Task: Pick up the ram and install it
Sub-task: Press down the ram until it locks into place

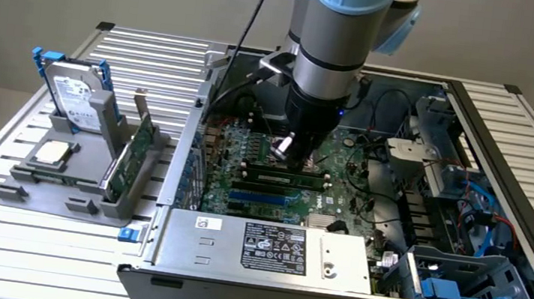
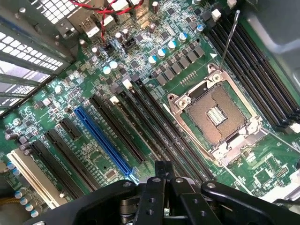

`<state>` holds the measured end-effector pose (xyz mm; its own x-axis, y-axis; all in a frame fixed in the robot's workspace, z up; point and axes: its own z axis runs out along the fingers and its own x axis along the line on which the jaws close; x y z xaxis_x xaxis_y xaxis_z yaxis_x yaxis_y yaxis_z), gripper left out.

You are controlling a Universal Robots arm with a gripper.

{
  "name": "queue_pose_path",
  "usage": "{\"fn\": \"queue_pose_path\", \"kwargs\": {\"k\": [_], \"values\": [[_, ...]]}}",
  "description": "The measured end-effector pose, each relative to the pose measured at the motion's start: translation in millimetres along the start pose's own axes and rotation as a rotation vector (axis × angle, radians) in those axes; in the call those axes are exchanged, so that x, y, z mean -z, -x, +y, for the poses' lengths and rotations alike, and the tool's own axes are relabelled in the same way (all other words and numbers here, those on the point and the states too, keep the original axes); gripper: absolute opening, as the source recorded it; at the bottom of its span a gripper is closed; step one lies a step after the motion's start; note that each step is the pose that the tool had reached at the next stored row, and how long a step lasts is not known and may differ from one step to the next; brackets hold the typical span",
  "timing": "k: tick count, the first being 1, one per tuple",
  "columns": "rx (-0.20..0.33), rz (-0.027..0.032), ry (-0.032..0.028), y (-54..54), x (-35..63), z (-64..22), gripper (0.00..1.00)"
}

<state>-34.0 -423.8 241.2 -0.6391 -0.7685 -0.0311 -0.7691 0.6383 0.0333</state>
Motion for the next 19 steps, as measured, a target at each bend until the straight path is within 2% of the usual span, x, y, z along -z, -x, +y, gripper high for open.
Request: {"fn": "queue_pose_path", "kwargs": {"k": [5,19], "values": [[-0.066,-0.0004,-0.0035,0.0,0.0,0.0,0.11],[-0.282,-0.0074,-0.0101,0.0,0.0,0.0,0.11]]}}
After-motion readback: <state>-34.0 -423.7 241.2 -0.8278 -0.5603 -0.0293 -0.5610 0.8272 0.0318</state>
